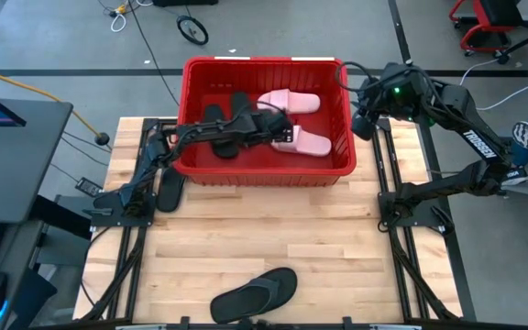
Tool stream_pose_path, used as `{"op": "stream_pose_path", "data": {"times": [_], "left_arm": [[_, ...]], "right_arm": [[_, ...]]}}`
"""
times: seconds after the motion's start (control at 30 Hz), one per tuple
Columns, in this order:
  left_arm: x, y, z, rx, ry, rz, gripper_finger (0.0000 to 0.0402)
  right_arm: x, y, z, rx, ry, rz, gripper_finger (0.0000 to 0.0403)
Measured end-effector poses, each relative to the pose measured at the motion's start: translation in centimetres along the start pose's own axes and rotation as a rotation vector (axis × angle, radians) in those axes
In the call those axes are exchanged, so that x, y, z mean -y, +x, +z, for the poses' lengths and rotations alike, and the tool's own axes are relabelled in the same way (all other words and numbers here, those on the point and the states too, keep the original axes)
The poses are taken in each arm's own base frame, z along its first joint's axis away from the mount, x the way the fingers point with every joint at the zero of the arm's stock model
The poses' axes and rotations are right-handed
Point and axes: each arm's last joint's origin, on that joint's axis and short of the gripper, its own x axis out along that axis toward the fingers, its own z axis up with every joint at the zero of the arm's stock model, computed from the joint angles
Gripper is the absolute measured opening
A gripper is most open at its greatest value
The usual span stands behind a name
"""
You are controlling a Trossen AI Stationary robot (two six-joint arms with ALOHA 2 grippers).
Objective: Pick and place slides into bin
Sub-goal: Put the pink slide into the red bin
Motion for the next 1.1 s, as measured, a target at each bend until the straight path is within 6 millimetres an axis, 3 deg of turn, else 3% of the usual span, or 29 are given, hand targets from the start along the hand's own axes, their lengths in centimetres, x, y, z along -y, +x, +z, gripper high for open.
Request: {"op": "stream_pose_path", "data": {"times": [0.2,0.37,0.47,0.67,1.1], "left_arm": [[1.4,-3.3,3.9,0.095,0.371,-0.3,0.0142],[1.6,-4.3,4.6,0.007,0.508,-0.512,0.0058],[1.2,-3.5,3.9,-0.096,0.573,-0.555,0.0011],[1.8,-1.3,2.4,-0.181,0.693,-0.721,0.0005],[0.6,5.0,0.6,-0.263,0.675,-0.674,0.0002]], "right_arm": [[-0.1,0.0,-0.6,-0.057,-0.022,0.014,0.0137],[-0.2,0.0,-0.8,-0.075,-0.029,0.025,0.0137],[-0.3,0.0,-0.7,-0.069,-0.027,0.042,0.0137],[-0.3,0.0,-0.7,-0.068,0.048,0.045,0.0137],[-0.2,0.0,-0.5,-0.046,0.091,0.034,0.0137]]}}
